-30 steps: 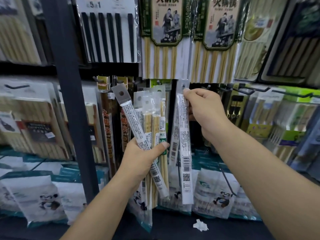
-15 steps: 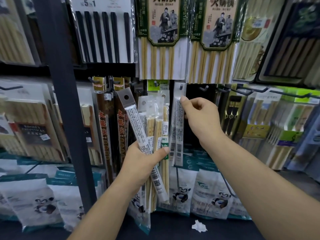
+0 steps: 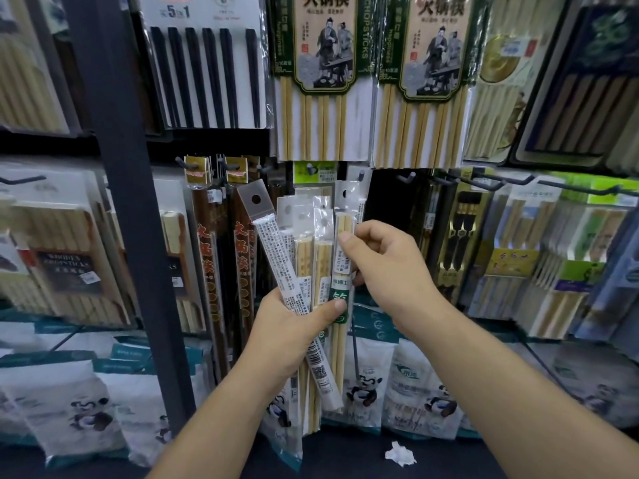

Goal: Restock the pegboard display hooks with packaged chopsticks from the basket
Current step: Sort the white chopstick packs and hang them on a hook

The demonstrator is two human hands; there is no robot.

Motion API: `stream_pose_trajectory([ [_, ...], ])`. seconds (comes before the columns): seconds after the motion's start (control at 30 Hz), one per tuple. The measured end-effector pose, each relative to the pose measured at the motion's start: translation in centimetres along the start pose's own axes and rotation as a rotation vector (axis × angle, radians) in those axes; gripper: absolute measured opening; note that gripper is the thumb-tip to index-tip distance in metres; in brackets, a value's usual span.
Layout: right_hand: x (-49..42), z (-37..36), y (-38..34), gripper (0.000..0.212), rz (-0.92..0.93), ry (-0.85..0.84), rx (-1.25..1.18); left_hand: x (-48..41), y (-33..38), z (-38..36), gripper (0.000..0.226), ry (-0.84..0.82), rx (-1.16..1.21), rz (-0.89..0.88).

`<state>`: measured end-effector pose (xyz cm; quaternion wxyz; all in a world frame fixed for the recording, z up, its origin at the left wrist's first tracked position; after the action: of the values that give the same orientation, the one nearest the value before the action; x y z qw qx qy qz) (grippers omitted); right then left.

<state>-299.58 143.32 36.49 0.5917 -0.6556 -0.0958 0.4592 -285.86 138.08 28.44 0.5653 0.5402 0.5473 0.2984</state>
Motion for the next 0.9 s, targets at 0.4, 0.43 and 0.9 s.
stream_pose_trajectory([
  [0.4,-2.2,1.4,-1.7,0.027,0.027,0.137,-0.058,-0.1,-1.1,1.2,0.013,0.057,0.014,0.061],
  [0.43,-2.5,1.4,-1.7,0.028,0.013,0.14,-0.057,0.0,-1.1,1.3,0.013,0.06,0.012,0.058],
  [0.9,-3.1,0.9,-0.8,0.035,-0.059,0.146,-0.038,0.1,-0.9,1.5,0.01,0.059,-0.019,0.044],
])
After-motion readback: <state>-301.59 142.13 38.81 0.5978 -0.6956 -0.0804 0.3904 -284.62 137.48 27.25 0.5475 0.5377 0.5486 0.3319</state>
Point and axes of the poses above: each hand's wrist, its own x-axis away from the middle knuckle, its own z-axis out of the back of the hand, y = z × x, the point moved 6 cm from there along -x, towards the middle knuckle, and after that the axes turned 13 degrees about y, right-handed, at the moved point
